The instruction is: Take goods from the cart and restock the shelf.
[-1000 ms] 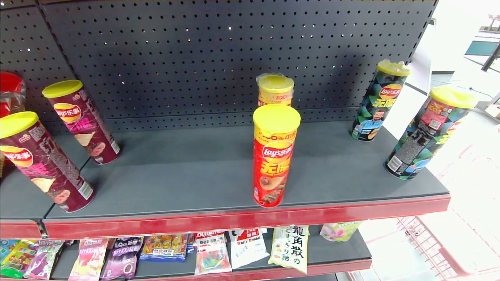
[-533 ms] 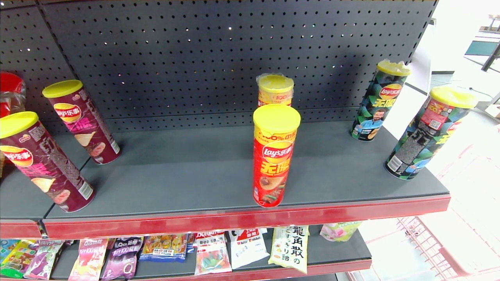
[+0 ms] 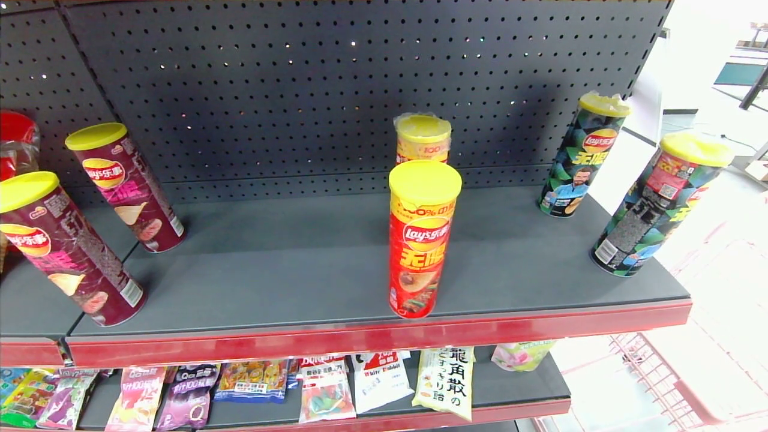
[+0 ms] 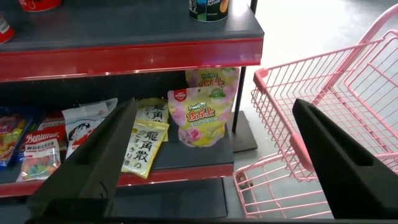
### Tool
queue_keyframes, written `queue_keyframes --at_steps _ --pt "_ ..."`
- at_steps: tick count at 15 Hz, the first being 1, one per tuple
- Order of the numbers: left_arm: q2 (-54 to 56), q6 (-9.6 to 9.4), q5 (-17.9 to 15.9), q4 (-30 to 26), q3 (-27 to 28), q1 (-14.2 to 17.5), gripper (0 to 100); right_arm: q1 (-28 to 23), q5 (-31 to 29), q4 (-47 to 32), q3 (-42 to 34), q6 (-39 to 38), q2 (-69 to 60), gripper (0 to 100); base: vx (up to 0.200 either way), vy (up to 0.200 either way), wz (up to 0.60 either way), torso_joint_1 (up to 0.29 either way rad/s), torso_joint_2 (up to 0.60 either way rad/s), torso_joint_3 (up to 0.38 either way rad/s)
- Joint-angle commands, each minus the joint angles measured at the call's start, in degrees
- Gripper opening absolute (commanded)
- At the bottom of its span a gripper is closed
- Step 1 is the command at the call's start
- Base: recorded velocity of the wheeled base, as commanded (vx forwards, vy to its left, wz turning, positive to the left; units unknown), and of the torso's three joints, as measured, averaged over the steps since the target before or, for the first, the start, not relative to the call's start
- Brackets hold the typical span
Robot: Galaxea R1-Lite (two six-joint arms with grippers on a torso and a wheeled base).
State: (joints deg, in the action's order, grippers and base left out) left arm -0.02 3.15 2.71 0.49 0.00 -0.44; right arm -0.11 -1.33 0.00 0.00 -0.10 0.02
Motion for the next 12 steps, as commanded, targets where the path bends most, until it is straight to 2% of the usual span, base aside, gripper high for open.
queue_keyframes --at_steps 1,12 --pt "0.0 0.02 0.0 0.0 0.0 0.0 100 0.0 0.0 0.0 0.0 -0.1 0.0 100 0.000 0.000 0.00 0.000 0.00 0.000" --pt "0.0 0.02 0.0 0.0 0.0 0.0 100 0.0 0.0 0.0 0.0 0.0 0.0 100 0.000 0.000 0.00 0.000 0.00 0.000"
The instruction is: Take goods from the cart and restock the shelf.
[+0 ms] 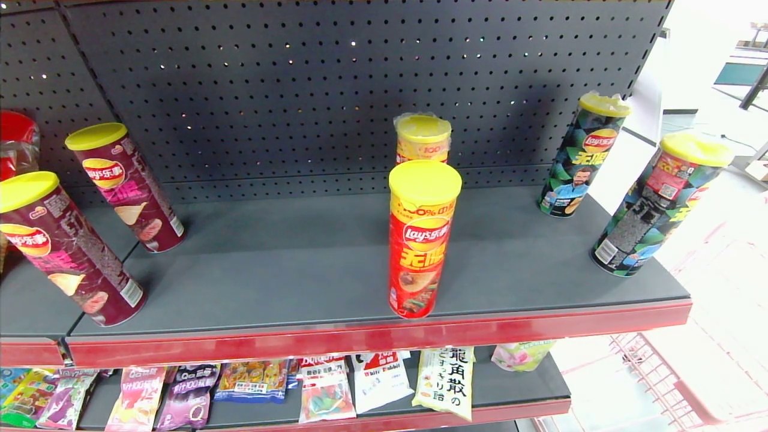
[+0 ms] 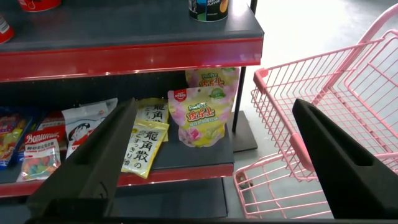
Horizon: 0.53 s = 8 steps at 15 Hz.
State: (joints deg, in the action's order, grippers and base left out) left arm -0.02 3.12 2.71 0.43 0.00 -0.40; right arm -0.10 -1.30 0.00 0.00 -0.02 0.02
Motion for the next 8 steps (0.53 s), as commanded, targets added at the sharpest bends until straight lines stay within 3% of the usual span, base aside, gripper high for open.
queue_keyframes --at_steps 1,8 --pt "0.0 0.04 0.0 0.0 0.0 0.0 100 0.0 0.0 0.0 0.0 0.0 0.0 100 0.000 0.000 0.00 0.000 0.00 0.000" --pt "0.0 0.04 0.0 0.0 0.0 0.1 100 0.1 0.0 0.0 0.0 0.0 0.0 100 0.000 0.000 0.00 0.000 0.00 0.000"
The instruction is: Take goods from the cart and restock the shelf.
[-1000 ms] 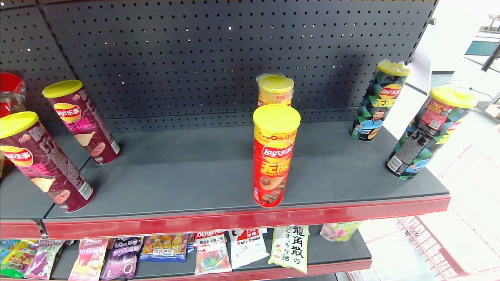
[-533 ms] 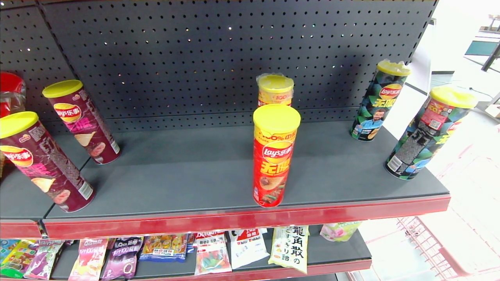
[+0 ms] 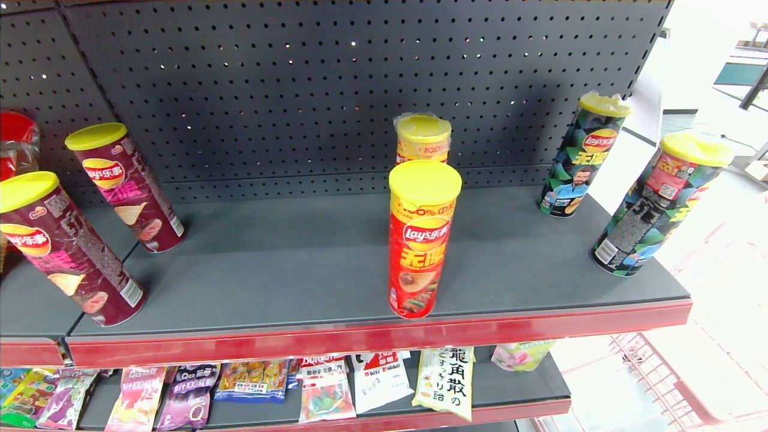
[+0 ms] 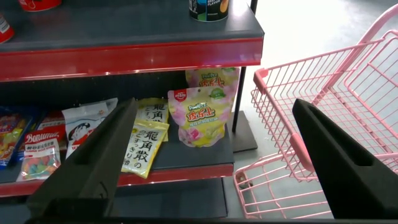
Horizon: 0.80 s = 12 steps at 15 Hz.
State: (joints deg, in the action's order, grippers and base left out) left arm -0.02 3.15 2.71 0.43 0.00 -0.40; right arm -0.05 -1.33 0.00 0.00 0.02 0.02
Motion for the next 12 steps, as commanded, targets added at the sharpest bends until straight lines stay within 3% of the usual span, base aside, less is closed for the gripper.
queue_keyframes --at_steps 1,4,8,10,12 --pt "0.0 0.02 0.0 0.0 0.0 0.1 100 0.0 0.0 0.0 0.0 0.1 0.0 100 0.000 0.000 0.00 0.000 0.00 0.000" --pt "0.0 -3.50 -1.7 -0.1 0.0 0.1 100 0.0 0.0 0.0 0.0 0.1 0.0 100 0.000 0.000 0.00 0.000 0.00 0.000" --pt "0.0 -3.41 -1.8 -0.1 0.0 0.0 100 0.0 0.0 0.0 0.0 0.1 0.0 100 0.000 0.000 0.00 0.000 0.00 0.000" --pt "0.0 -3.41 -1.8 -0.1 0.0 0.1 100 0.0 0.0 0.0 0.0 0.1 0.0 100 -0.200 0.000 0.00 0.005 0.00 -0.002" --pt "0.0 -3.41 -1.8 -0.1 0.0 0.0 100 0.0 0.0 0.0 0.0 0.1 0.0 100 0.000 0.000 0.00 0.000 0.00 0.000"
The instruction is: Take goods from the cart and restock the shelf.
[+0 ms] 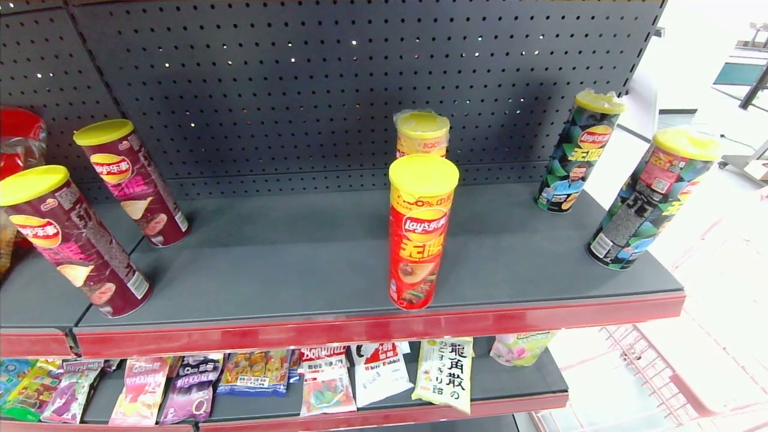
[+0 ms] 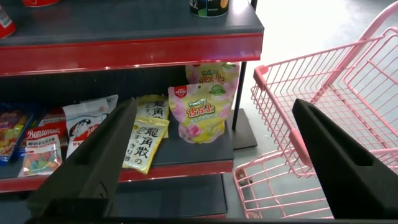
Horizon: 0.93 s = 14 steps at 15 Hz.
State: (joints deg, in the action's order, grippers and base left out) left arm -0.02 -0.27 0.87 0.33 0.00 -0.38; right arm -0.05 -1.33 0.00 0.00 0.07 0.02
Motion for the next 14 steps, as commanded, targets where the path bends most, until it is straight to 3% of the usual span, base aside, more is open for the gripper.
queue_keyframes --at_steps 1,5,14 --pt "0.0 0.00 0.0 0.0 0.0 0.0 100 0.0 0.0 0.0 0.0 0.0 0.0 100 0.000 0.000 0.00 0.000 0.00 0.000" --pt "0.0 0.00 0.0 0.0 0.0 0.0 100 0.0 0.0 0.0 0.0 0.0 0.0 100 0.000 0.000 0.45 0.002 0.00 -0.001" --pt "0.0 0.00 0.0 0.0 0.0 -0.1 100 0.0 0.0 0.0 0.0 0.0 0.0 100 0.000 0.000 0.00 0.000 0.00 0.000"
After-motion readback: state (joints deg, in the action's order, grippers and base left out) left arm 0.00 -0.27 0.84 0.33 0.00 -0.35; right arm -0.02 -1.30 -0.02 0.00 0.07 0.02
